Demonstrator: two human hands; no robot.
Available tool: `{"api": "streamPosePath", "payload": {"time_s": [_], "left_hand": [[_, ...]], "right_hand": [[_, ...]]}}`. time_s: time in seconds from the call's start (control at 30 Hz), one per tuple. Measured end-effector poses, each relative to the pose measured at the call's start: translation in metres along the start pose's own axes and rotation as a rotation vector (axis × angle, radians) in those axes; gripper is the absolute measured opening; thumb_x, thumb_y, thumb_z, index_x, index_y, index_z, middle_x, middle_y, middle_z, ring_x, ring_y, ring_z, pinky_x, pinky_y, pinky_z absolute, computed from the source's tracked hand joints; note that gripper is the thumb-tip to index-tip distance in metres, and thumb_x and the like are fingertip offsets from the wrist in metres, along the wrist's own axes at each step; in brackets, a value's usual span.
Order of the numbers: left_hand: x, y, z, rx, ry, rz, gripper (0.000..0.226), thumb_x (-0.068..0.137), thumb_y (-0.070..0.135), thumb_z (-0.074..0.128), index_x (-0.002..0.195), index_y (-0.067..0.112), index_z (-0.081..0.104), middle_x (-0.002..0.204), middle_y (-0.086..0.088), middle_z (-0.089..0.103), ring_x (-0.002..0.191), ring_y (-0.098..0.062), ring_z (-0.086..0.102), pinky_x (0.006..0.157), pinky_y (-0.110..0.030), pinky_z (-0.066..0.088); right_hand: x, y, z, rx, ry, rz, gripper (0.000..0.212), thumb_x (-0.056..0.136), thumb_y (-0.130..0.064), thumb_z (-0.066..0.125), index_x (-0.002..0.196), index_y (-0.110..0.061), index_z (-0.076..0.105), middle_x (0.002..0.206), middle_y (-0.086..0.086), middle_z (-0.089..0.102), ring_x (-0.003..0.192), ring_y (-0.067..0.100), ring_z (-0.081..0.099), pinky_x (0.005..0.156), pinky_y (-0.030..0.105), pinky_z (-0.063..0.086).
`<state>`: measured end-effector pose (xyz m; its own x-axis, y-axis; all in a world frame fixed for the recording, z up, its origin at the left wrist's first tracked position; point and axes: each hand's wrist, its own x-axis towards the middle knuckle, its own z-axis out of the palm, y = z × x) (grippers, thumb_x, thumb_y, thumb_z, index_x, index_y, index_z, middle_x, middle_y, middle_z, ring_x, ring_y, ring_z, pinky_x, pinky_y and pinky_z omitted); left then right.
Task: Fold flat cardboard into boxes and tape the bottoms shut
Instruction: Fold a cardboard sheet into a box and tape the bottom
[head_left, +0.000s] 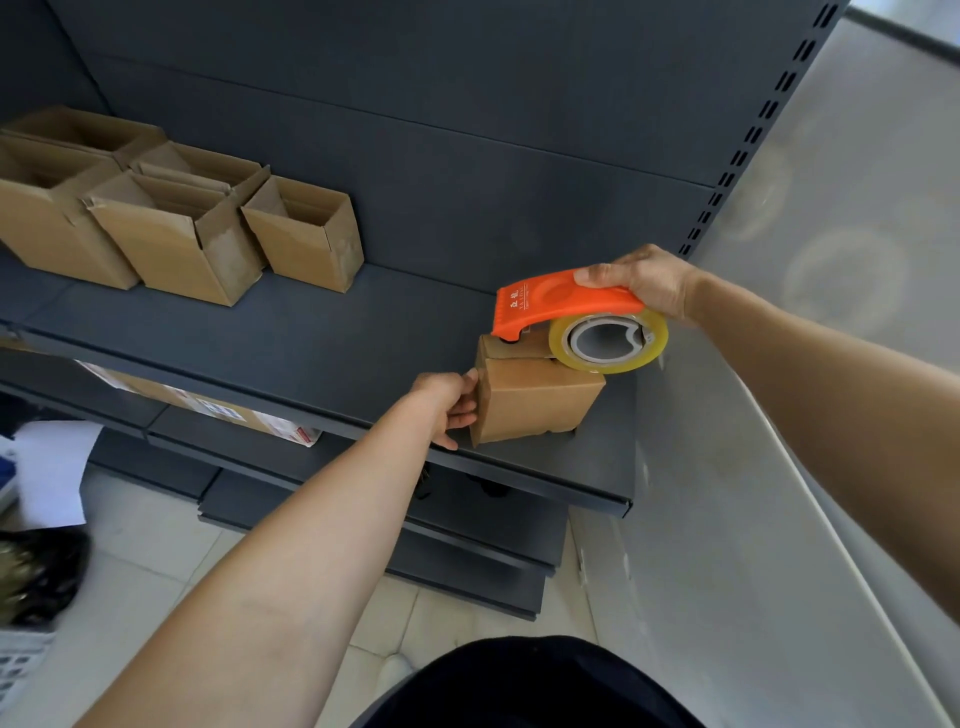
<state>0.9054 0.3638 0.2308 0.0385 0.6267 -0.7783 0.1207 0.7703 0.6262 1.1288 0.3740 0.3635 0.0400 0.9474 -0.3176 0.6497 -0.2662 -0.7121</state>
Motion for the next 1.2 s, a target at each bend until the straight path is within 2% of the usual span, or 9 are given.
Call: {"api": "streamPosePath", "payload": {"time_s": [0.17, 0.33, 0.47, 0.53, 0.6, 0.73, 0.87, 1.0, 1.2], "left_hand": [[-0.006, 0.002, 0.005, 0.029, 0.103, 0.069, 0.028, 0.090, 0.036, 0.064, 0.083, 0.009, 0.060, 0.074, -0.004, 0.061, 0.065, -0.018, 0.057, 0.097, -0.056, 0.044], [-0.007, -0.005, 0.004, 0.046, 0.122, 0.066, 0.035, 0.088, 0.043, 0.064, 0.093, 0.010, 0.055, 0.080, -0.004, 0.059, 0.069, -0.017, 0.057, 0.097, -0.056, 0.044], [-0.004, -0.026, -0.001, 0.079, 0.104, 0.074, 0.061, 0.086, 0.040, 0.067, 0.132, 0.009, 0.044, 0.125, -0.009, 0.055, 0.097, -0.023, 0.059, 0.097, -0.051, 0.046], [0.000, -0.029, -0.001, 0.078, 0.093, 0.204, 0.068, 0.090, 0.023, 0.065, 0.147, 0.013, 0.030, 0.144, -0.008, 0.044, 0.123, -0.026, 0.050, 0.104, -0.047, 0.040], [-0.005, -0.024, -0.001, 0.105, 0.041, 0.363, 0.071, 0.089, 0.004, 0.056, 0.151, 0.016, 0.023, 0.152, -0.007, 0.034, 0.137, -0.024, 0.036, 0.109, -0.041, 0.032], [-0.016, -0.004, 0.001, 0.181, -0.213, 0.514, 0.091, 0.079, 0.000, 0.057, 0.153, 0.026, 0.011, 0.151, -0.002, 0.033, 0.128, -0.017, 0.037, 0.099, -0.027, 0.031], [-0.013, 0.006, 0.004, 0.295, -0.304, 0.501, 0.120, 0.061, 0.029, 0.085, 0.152, 0.035, 0.007, 0.147, 0.000, 0.037, 0.131, -0.019, 0.040, 0.111, -0.037, 0.034], [-0.007, 0.009, 0.003, 0.388, -0.235, 0.574, 0.102, 0.068, 0.021, 0.085, 0.146, 0.030, 0.021, 0.138, 0.002, 0.044, 0.124, -0.016, 0.044, 0.097, -0.028, 0.040], [-0.006, 0.017, -0.002, 0.423, -0.264, 0.557, 0.102, 0.056, 0.023, 0.090, 0.138, 0.036, 0.031, 0.137, 0.002, 0.043, 0.122, -0.022, 0.049, 0.099, -0.042, 0.048]], "right_hand": [[-0.002, -0.001, 0.000, 0.001, 0.005, -0.001, 0.032, 0.081, -0.048, 0.067, 0.083, -0.016, 0.066, 0.081, 0.002, 0.068, 0.072, 0.015, 0.065, 0.069, 0.025, 0.050], [-0.004, -0.001, 0.001, -0.002, 0.009, 0.008, 0.033, 0.080, -0.049, 0.068, 0.084, -0.017, 0.066, 0.082, 0.002, 0.069, 0.073, 0.015, 0.065, 0.070, 0.026, 0.049], [-0.006, -0.002, 0.001, -0.006, 0.018, 0.007, 0.039, 0.080, -0.050, 0.068, 0.092, -0.013, 0.066, 0.082, 0.001, 0.068, 0.073, 0.015, 0.064, 0.068, 0.024, 0.048], [-0.007, -0.003, 0.002, -0.005, 0.018, 0.010, 0.039, 0.080, -0.050, 0.068, 0.094, -0.013, 0.065, 0.081, 0.001, 0.067, 0.072, 0.014, 0.063, 0.065, 0.023, 0.047], [-0.007, -0.004, 0.002, -0.001, 0.018, 0.010, 0.040, 0.080, -0.049, 0.068, 0.094, -0.012, 0.066, 0.081, 0.001, 0.067, 0.072, 0.014, 0.063, 0.066, 0.024, 0.048], [-0.007, -0.002, 0.001, -0.003, 0.012, 0.008, 0.041, 0.079, -0.050, 0.069, 0.093, -0.012, 0.067, 0.082, 0.002, 0.068, 0.074, 0.015, 0.064, 0.076, 0.028, 0.049], [-0.008, -0.001, -0.001, -0.008, -0.001, 0.003, 0.036, 0.079, -0.050, 0.068, 0.085, -0.015, 0.066, 0.081, 0.002, 0.068, 0.072, 0.015, 0.065, 0.069, 0.025, 0.050], [-0.008, 0.001, -0.003, -0.014, -0.019, -0.009, 0.039, 0.080, -0.050, 0.068, 0.089, -0.012, 0.068, 0.081, 0.001, 0.069, 0.071, 0.015, 0.065, 0.069, 0.025, 0.050], [-0.006, 0.000, -0.014, -0.140, -0.093, -0.021, 0.038, 0.076, -0.057, 0.067, 0.085, -0.021, 0.068, 0.089, 0.000, 0.071, 0.083, 0.016, 0.067, 0.085, 0.033, 0.050]]}}
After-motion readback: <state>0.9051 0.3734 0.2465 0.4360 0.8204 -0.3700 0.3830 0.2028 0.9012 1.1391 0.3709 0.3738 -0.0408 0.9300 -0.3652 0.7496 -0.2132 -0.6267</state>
